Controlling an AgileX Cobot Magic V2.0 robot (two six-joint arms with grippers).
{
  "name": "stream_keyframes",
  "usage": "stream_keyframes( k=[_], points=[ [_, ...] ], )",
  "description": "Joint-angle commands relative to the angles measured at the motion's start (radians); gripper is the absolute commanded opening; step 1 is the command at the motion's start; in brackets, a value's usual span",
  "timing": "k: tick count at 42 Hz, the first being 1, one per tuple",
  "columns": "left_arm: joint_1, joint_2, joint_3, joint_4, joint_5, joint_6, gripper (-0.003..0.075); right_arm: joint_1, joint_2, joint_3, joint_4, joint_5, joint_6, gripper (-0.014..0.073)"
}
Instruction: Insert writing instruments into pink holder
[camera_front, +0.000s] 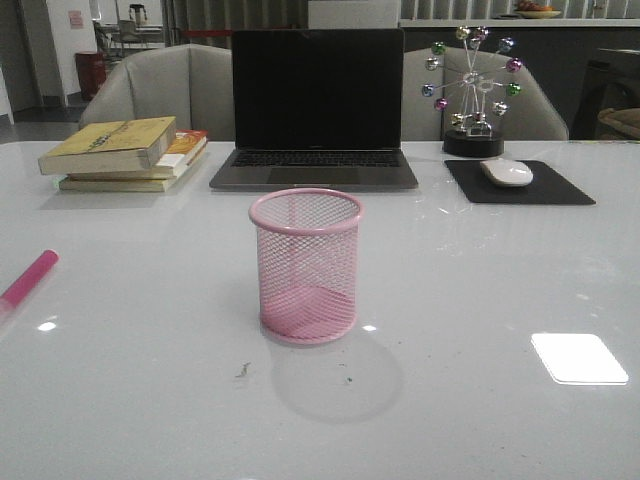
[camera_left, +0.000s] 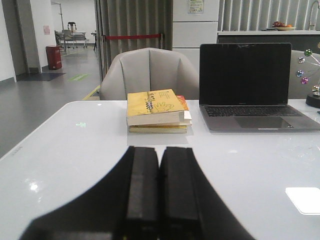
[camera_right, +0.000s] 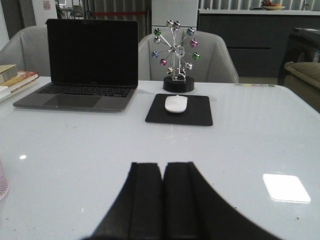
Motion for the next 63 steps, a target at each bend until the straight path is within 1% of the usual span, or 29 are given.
stream_keyframes(
  k=[1,25,34,40,43,47,50,56,60,63],
  points=[
    [-0.007,-0.017,-0.002,-0.006,-0.093,-0.005,0.0097,-0.007,-0.022,-0.014,-0.010,-0.085,-0.011,0.0057],
    [-0.007,-0.017,-0.002,-0.006,-0.093,-0.005,0.0097,-0.007,-0.022,-0.014,-0.010,-0.085,-0.011,0.0057],
    [-0.007,-0.017,-0.023,-0.008,-0.137,-0.005,0.0097,-0.007,-0.022,-0.034,-0.010,-0.178,-0.011,0.0056],
    [-0.007,-0.017,-0.151,-0.029,-0.084,-0.005,0.0097,-0.007,-0.021,-0.162,-0.011,-0.112,-0.011,0.0056],
    [-0.007,-0.007,-0.251,-0.029,-0.008,-0.005,0.0097,-0.007,-0.007,-0.251,-0.023,-0.056,-0.011,0.0056],
    [-0.007,0.025,-0.387,-0.043,0.078,-0.005,0.0097,-0.007,0.035,-0.369,-0.072,0.029,-0.011,0.0056],
    [-0.007,0.071,-0.482,-0.048,0.131,-0.005,0.0097,-0.007,0.082,-0.466,-0.106,0.094,-0.011,0.0056],
    [-0.007,0.191,-0.651,-0.048,0.239,-0.005,0.0097,-0.007,0.203,-0.623,-0.103,0.186,-0.011,0.0056],
    [-0.007,0.269,-0.727,-0.053,0.334,-0.005,0.0097,-0.007,0.285,-0.686,-0.103,0.272,-0.011,0.0056],
    [-0.007,0.327,-0.748,-0.053,0.392,-0.005,0.0097,-0.007,0.339,-0.703,-0.103,0.321,-0.011,0.0056]
  ],
)
